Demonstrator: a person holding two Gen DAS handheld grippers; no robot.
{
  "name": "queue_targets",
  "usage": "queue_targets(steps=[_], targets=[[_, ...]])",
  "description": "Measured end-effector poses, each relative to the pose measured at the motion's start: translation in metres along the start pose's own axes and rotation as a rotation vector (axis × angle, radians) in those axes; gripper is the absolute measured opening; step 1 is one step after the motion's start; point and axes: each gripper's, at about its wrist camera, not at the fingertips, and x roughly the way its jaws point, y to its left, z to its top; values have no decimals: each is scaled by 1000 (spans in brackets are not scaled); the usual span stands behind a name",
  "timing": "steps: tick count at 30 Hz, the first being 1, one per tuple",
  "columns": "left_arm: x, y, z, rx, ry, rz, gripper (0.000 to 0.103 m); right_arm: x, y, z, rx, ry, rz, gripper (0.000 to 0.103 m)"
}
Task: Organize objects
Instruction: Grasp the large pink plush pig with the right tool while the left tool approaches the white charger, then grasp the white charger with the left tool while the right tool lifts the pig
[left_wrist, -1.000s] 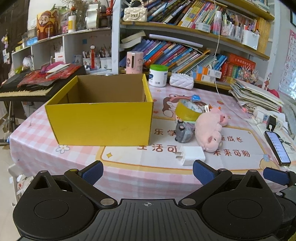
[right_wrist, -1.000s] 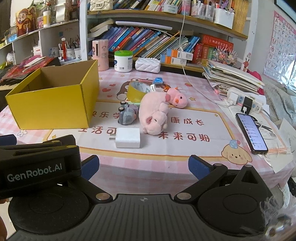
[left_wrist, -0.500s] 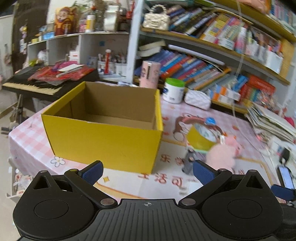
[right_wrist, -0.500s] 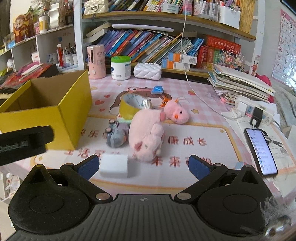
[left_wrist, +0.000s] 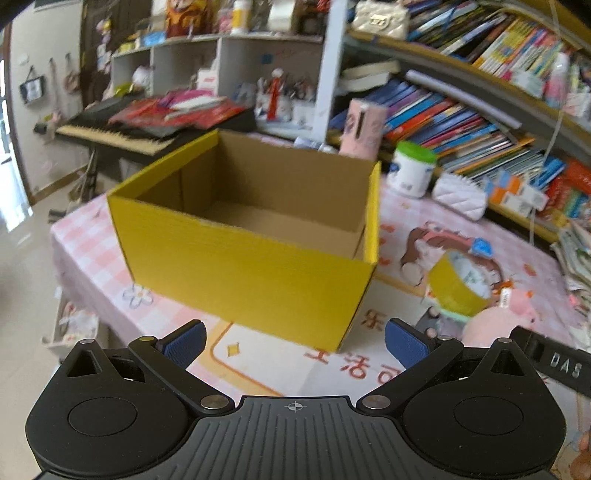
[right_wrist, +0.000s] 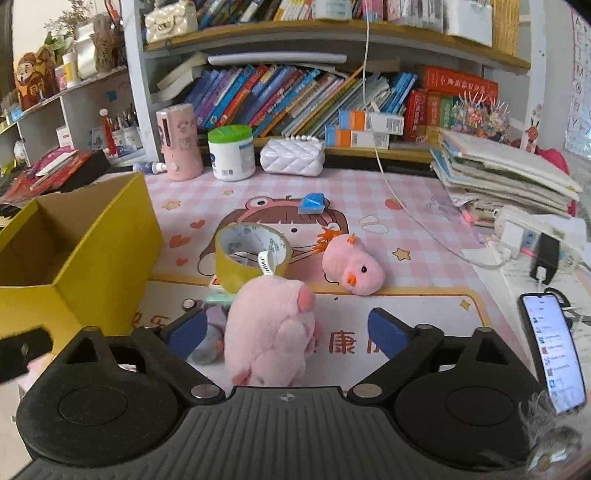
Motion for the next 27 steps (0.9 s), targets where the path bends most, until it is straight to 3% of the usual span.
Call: queue_targets(steps=[12,15,16,19,27], targets=[[15,-32,-23,123,107,-27,102,64,-11,4,29,154,93,94],[18,-39,-25,131,121,-42,102,71,-13,7,34,152,113,77],[19,-43,-26,137,124,-52,102,73,-15,9,31,152,131,65],[23,-57,-28,169,139,-89,102,72,-23,13,46,156,170,56],[44,-92,-38,237,234,-168,101,45,-44,26,13,26,159,54]])
